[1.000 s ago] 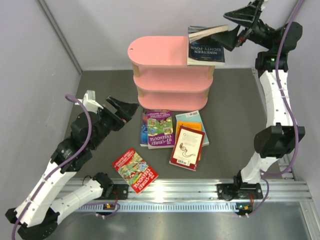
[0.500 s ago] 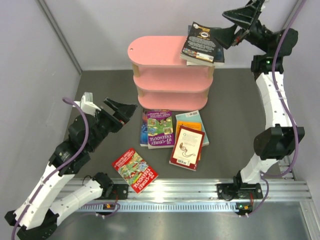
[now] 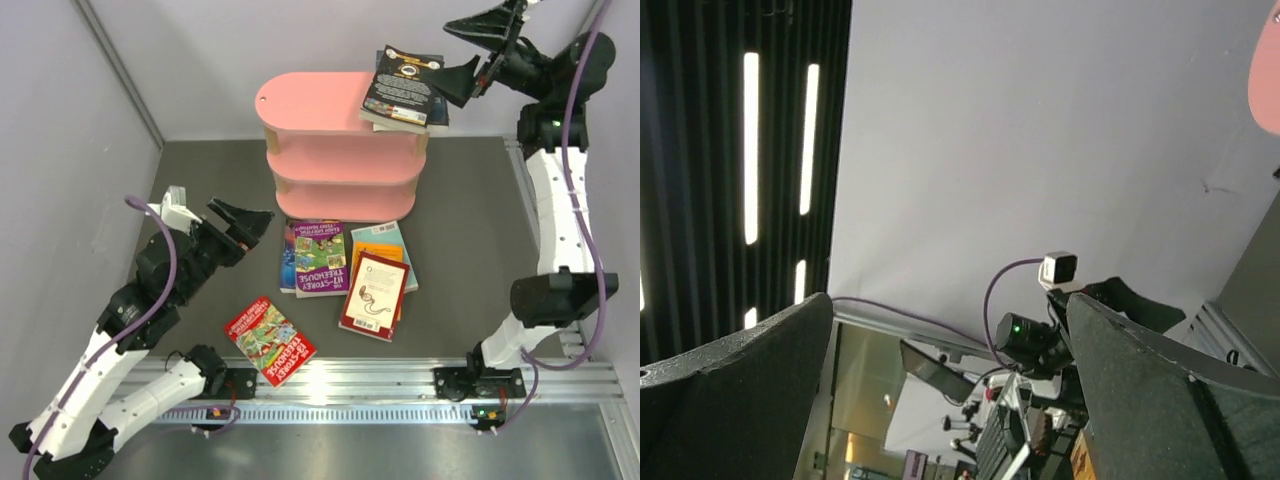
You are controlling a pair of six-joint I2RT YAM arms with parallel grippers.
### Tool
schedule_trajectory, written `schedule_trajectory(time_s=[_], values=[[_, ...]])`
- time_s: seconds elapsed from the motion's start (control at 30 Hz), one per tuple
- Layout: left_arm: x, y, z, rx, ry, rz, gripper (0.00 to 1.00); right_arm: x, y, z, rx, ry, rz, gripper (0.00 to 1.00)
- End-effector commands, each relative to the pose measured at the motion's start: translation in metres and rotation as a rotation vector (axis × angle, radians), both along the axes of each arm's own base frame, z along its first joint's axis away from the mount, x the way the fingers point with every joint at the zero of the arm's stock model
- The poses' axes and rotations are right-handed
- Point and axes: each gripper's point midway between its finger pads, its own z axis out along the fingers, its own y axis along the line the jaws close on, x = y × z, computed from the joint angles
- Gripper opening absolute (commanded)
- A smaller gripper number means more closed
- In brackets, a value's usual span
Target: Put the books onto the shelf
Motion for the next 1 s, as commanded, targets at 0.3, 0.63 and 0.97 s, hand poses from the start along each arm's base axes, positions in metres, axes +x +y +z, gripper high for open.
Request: schedule_trajectory(time_s=[0.3,0.63,0.97], values=[[0.008,-0.018,0.009,0.027,-0.01,-0.064,0.97,-0.051,0.006,-0.142,-0.633,-0.007,-0.267,0.88],[0.013,-0.031,0.018,0.049,0.009,-0.107,0.96,-0.001,-0.002,-0.177,-0.758,-0.082,-0.418,0.0],[0.008,-0.018,0.026,0.054,0.006,-0.066,0.96,0.015,0.017,-0.16,-0.645,-0.099,-0.383,0.0]])
